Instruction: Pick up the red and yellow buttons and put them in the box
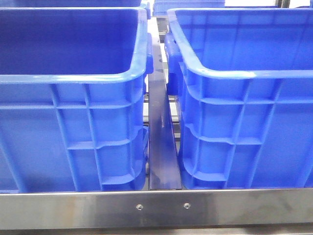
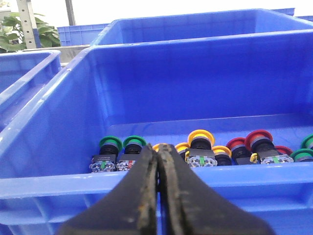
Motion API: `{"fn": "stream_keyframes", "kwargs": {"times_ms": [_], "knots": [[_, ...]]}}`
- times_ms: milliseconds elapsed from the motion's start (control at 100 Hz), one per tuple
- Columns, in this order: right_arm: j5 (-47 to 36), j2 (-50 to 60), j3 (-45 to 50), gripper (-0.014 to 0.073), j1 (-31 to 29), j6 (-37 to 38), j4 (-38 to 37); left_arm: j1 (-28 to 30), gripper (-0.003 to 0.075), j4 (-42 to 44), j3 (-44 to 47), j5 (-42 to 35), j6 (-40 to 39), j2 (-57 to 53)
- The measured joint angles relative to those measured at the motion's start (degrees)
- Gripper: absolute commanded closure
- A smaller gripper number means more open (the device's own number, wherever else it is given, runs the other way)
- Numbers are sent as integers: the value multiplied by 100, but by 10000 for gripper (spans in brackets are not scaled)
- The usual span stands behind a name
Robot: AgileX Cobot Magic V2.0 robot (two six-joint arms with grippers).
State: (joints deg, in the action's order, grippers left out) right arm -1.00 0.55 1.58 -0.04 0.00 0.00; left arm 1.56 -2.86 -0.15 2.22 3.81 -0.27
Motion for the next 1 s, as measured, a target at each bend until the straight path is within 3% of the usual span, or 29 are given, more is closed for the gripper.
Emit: {"fn": "stream_keyframes", "kwargs": {"times_ms": [440, 780, 1000], "knots": [[0, 0, 0, 661, 0, 0, 0, 0, 739, 0, -137, 87, 0, 0], [0, 0, 0, 661, 0, 0, 0, 0, 739, 33, -1815, 1669, 0, 785], [0, 0, 0, 661, 0, 0, 0, 0, 719, 39, -2629, 2099, 0, 1921]]}}
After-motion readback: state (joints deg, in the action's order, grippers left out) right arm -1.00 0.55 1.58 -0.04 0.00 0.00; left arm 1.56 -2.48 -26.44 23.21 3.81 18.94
